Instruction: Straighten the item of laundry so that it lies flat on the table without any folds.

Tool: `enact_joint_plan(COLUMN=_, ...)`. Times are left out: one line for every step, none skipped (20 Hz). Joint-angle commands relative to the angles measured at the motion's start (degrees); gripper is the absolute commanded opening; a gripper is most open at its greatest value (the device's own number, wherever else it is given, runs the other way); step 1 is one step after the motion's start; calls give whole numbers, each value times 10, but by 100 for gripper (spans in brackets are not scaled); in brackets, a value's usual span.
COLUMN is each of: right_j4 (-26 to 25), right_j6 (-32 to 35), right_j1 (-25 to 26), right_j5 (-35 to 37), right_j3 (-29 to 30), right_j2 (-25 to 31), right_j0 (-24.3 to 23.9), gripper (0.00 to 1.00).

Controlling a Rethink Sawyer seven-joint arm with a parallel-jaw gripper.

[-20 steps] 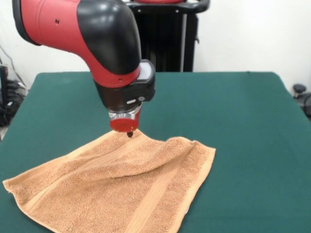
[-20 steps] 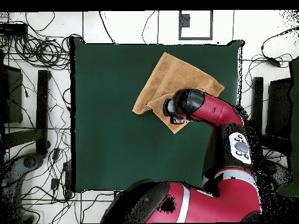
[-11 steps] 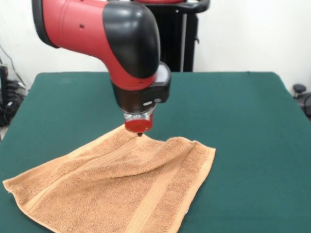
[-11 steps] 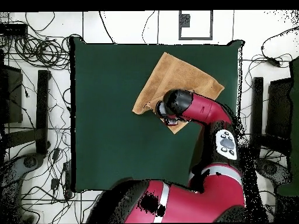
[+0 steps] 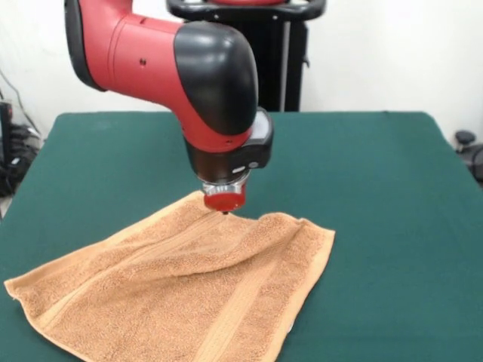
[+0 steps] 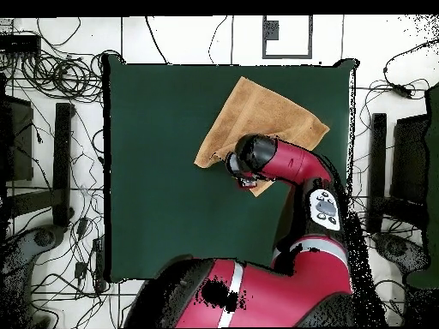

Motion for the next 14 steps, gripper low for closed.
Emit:
enact_joint_plan(right_j4=14, right_j6=110, right_j1=22, right_j5=-36, right_j3=32, right_j2=-15, right_j0=32, gripper=0)
enact_joint_plan(right_j4=5, right_j6=115, right_j1=19, right_j5=-40, right_j3=30, right_j2=-30, right_j0=39, gripper=0)
enact_joint_plan(right_j4=-4, right_j6=121, right_j1=9, right_j5=-39, right_j3=33, right_j2=-47, right_j0=48, gripper=0)
enact_joint_plan(right_j4=-5, right_j6=122, right_j1=2, right_j5=-38, right_j3=36, right_j2=-55, right_j0=51, gripper=0)
enact_joint_plan(right_j4=-2, right_j6=126, right_j1=-9, right_j5=-30, right_j3=40, right_j2=-63, right_j0=55, gripper=0)
enact_joint_plan(right_j4=1, right_j6=130, right_j1=-19, right_j5=-22, right_j3=44, right_j2=-71, right_j0=60, gripper=0)
enact_joint_plan(right_j4=5, right_j6=134, right_j1=-32, right_j5=-10, right_j3=47, right_j2=-80, right_j0=67, gripper=0)
enact_joint_plan(right_j4=8, right_j6=134, right_j1=-38, right_j5=-3, right_j3=48, right_j2=-85, right_j0=71, gripper=0)
enact_joint_plan(right_j4=12, right_j6=135, right_j1=-46, right_j5=9, right_j3=50, right_j2=-91, right_j0=76, gripper=0)
enact_joint_plan(right_j4=15, right_j6=136, right_j1=-48, right_j5=13, right_j3=50, right_j2=-95, right_j0=79, gripper=0)
enact_joint_plan(right_j4=18, right_j6=144, right_j1=-52, right_j5=17, right_j3=53, right_j2=-103, right_j0=87, gripper=0)
enact_joint_plan(right_j4=21, right_j6=147, right_j1=-52, right_j5=16, right_j3=56, right_j2=-107, right_j0=91, gripper=0)
enact_joint_plan(right_j4=21, right_j6=153, right_j1=-56, right_j5=8, right_j3=67, right_j2=-115, right_j0=98, gripper=0)
enact_joint_plan(right_j4=24, right_j6=154, right_j1=-56, right_j5=1, right_j3=74, right_j2=-117, right_j0=101, gripper=0)
